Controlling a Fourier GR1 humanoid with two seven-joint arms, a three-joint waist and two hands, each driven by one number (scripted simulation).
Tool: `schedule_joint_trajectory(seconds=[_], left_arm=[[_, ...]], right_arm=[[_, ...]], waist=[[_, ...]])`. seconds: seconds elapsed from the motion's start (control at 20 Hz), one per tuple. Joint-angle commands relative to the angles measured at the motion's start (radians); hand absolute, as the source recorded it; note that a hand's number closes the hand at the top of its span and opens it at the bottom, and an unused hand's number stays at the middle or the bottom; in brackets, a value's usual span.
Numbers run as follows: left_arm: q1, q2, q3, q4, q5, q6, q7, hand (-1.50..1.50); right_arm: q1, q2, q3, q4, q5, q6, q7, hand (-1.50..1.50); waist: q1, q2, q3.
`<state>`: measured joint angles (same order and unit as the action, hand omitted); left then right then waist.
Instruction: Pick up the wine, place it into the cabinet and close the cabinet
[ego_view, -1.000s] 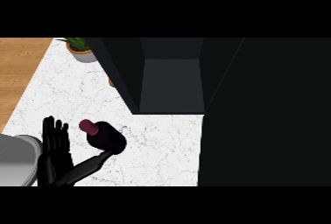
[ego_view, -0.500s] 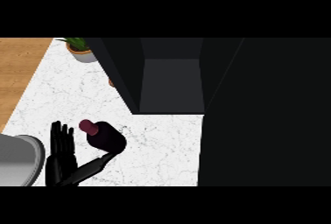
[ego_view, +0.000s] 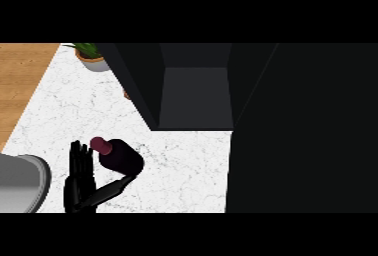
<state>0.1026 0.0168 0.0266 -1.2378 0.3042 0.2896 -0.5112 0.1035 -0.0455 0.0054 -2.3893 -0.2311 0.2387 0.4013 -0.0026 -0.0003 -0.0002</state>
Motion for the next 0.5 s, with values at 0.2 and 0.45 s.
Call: schedule_joint_trajectory(seconds=[0.2,0.45], left_arm=[[-0.159,-0.016,0.017,0.247,0.047,0.004,-0.097,-1.5],[-0.107,-0.016,0.034,0.255,0.047,-0.041,-0.145,-1.5]], right_arm=[[-0.045,-0.017,-0.026,-0.006,-0.007,-0.011,0.032,-1.5],[-0.085,0.002,0.011,-0.016,0.032,-0.046,0.064,-1.5]], waist=[[-0.001,0.001,0.0],[0.003,0.0,0.0]])
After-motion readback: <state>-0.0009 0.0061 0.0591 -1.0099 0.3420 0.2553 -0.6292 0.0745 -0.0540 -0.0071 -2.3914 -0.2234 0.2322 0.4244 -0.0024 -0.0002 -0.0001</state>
